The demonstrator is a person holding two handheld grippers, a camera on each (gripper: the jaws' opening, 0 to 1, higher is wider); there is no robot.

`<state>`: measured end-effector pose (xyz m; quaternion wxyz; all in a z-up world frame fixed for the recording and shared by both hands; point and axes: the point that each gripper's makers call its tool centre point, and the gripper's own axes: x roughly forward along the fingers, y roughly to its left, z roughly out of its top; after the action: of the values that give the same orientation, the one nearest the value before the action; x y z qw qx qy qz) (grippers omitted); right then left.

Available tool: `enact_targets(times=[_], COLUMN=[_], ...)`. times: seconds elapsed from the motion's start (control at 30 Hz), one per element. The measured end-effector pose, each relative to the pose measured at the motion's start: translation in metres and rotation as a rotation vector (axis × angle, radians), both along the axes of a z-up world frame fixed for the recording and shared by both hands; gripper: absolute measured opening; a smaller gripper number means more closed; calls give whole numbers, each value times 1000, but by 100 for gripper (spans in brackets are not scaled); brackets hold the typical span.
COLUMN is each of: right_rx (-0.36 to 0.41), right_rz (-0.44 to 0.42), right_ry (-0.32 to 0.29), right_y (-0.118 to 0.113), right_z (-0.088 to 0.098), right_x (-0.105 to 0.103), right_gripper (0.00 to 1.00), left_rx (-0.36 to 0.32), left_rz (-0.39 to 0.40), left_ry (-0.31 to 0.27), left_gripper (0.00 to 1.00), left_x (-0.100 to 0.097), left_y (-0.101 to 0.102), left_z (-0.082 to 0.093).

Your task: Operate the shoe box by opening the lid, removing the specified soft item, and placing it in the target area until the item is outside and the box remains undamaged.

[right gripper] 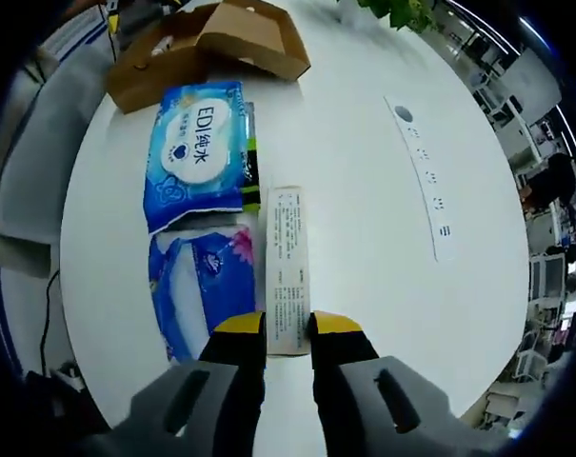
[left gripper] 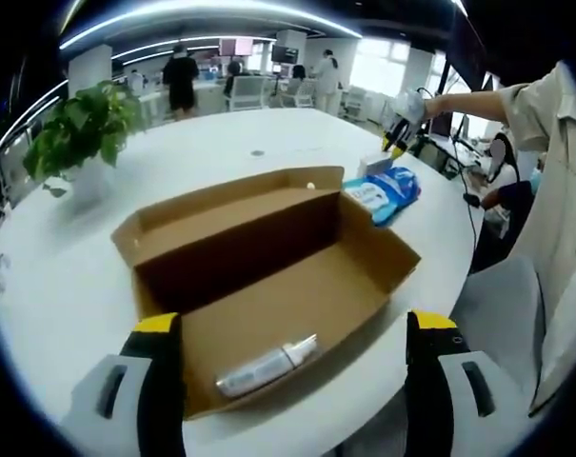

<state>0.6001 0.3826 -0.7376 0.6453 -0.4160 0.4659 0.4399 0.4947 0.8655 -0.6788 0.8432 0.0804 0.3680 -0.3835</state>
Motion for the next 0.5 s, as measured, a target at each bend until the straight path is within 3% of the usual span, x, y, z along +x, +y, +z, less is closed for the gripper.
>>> enact_targets(times=[0.5], right_rx=[-31], right_rz=[28], right_ry=[3], right_y=[-13], right_z=[-12], right_x=[-3], right_gripper=[15], left_rx=[8], left_rz=[3], left_ry=[8], left_gripper=[100], left_x=[-3], left_y=[3], left_z=[-2])
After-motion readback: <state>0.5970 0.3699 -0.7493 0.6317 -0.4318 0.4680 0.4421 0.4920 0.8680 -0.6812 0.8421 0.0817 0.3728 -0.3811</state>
